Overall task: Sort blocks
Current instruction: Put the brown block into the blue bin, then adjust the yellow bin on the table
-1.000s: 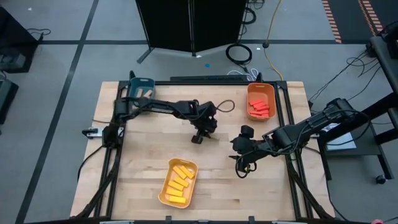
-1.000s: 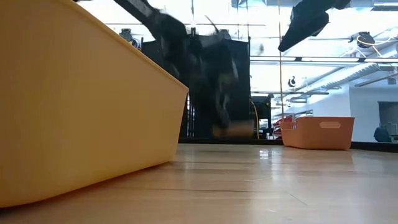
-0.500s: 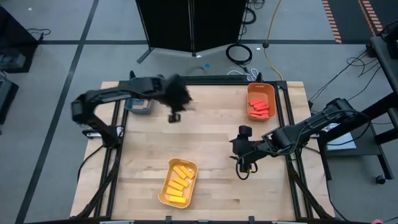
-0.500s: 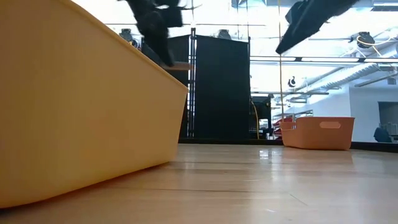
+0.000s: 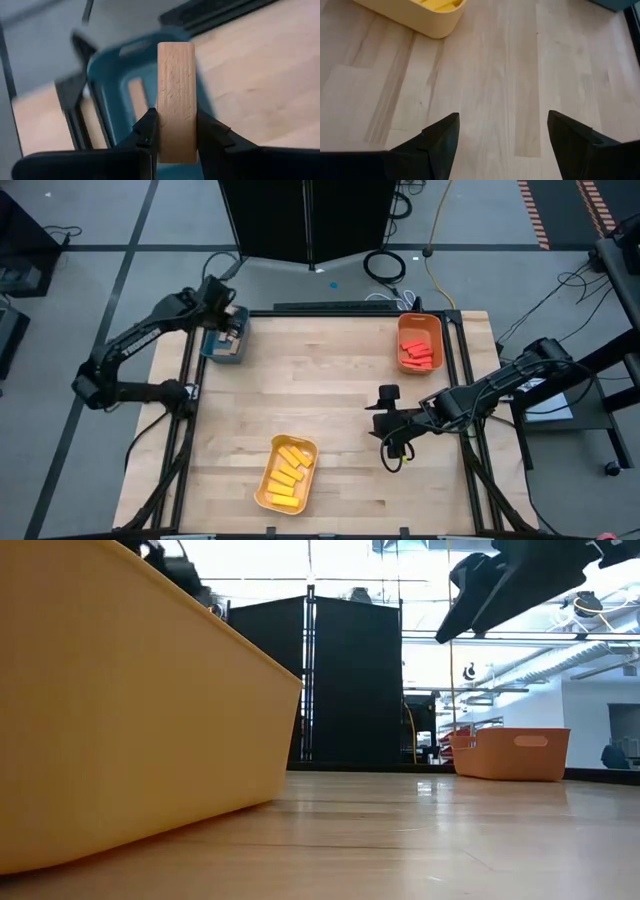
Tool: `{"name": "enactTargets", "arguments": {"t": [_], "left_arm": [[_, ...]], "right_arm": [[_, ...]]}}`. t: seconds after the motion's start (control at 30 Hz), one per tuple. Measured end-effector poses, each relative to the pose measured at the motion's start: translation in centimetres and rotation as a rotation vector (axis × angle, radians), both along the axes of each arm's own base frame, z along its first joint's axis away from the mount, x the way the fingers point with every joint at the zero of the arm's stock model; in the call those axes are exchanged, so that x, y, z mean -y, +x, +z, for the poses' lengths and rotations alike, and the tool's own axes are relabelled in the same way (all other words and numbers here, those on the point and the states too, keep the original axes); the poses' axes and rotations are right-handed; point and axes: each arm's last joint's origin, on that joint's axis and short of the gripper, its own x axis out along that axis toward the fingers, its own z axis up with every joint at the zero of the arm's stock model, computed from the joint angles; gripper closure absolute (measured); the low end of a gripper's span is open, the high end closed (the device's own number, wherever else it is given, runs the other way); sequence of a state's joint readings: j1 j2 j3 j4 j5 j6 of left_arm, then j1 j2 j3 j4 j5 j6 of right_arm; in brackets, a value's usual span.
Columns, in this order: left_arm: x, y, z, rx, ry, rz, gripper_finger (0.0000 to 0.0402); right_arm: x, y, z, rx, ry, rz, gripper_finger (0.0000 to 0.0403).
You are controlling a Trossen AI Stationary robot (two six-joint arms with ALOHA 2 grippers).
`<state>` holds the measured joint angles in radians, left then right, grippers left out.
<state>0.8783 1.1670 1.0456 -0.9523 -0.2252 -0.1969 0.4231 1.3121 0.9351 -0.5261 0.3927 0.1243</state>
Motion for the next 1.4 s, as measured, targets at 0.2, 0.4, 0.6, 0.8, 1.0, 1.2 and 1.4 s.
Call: {"name": "enactTargets", "arguments": {"t": [0.2,0.4,0.6,0.8,1.0,1.2,1.4], "left_arm": [[-0.7,-1.1,-3.7,-0.031,-0.11,0.154,0.0323],[-1.5,-0.7,-5.6,-0.054,-0.14,0.179,0.0323],[-1.9,-0.3,-6.1,-0.026,-0.163,0.189,0.031],[-1.9,-0.3,-6.2,-0.03,-0.178,0.17,0.0192],[-1.2,0.3,-6.1,0.025,-0.244,0.087,0.0135],[3.4,3.8,-5.2,0.126,-0.328,-0.151,0.0143],[10.4,7.7,-4.0,0.248,-0.39,-0.407,0.0155]], "right_arm": [[0.0,0.0,-0.1,0.0,-0.01,0.011,0.0163],[0.0,0.0,-0.1,-0.002,-0.01,0.013,0.0163],[0.0,0.0,-0.1,-0.003,-0.009,0.012,0.0163],[0.1,0.0,-0.1,-0.003,-0.017,0.018,0.0163],[0.1,0.2,0.0,0.013,-0.013,0.019,0.0163],[0.0,0.2,0.1,0.024,-0.008,0.019,0.0163],[0.4,0.8,0.4,0.068,-0.034,0.046,0.0163]]}}
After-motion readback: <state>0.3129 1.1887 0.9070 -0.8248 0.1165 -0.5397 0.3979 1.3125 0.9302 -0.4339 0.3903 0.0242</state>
